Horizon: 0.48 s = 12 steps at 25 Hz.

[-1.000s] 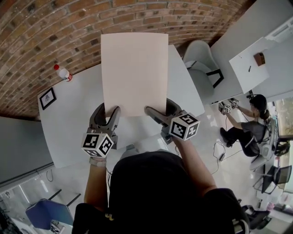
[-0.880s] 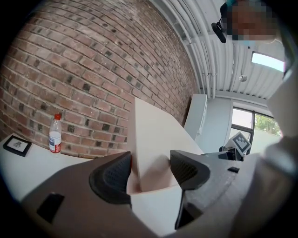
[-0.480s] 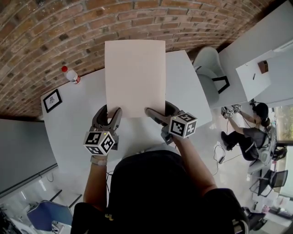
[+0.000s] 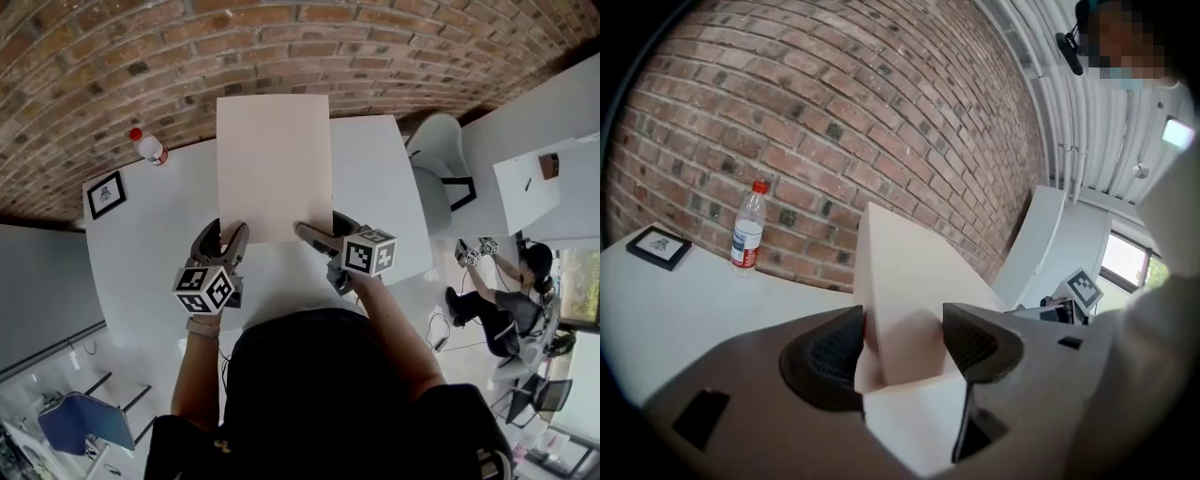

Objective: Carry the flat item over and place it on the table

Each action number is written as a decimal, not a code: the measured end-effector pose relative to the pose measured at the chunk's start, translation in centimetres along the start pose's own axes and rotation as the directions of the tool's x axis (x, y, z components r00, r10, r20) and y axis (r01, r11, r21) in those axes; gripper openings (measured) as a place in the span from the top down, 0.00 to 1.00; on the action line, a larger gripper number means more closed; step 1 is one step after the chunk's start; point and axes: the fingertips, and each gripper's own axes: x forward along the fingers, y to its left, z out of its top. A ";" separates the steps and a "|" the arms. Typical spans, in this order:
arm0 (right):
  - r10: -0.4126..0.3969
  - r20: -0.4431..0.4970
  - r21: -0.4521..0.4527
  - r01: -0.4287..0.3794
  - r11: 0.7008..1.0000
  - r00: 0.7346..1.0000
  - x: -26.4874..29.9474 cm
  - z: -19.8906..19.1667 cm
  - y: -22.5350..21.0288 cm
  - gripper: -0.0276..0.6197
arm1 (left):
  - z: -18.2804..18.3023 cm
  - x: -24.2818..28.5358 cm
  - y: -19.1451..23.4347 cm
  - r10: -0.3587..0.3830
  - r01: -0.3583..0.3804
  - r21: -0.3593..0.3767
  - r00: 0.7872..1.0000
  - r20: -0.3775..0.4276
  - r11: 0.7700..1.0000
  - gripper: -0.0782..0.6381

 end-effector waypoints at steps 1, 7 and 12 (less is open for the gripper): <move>0.004 -0.016 0.002 -0.004 1.000 1.000 0.3 0.0 -0.5 0.29 | -0.4 0.3 0.2 0.012 -0.012 -0.013 1.000 -0.005 1.000 0.53; 0.021 -0.085 0.009 -0.020 1.000 0.996 2.1 0.4 -3.3 0.29 | -2.1 2.7 1.3 0.062 -0.064 -0.069 0.997 -0.036 0.996 0.53; 0.035 -0.130 0.037 -0.030 0.999 0.991 3.9 0.3 -5.2 0.29 | -3.1 4.4 2.4 0.099 -0.105 -0.092 0.993 -0.063 0.990 0.53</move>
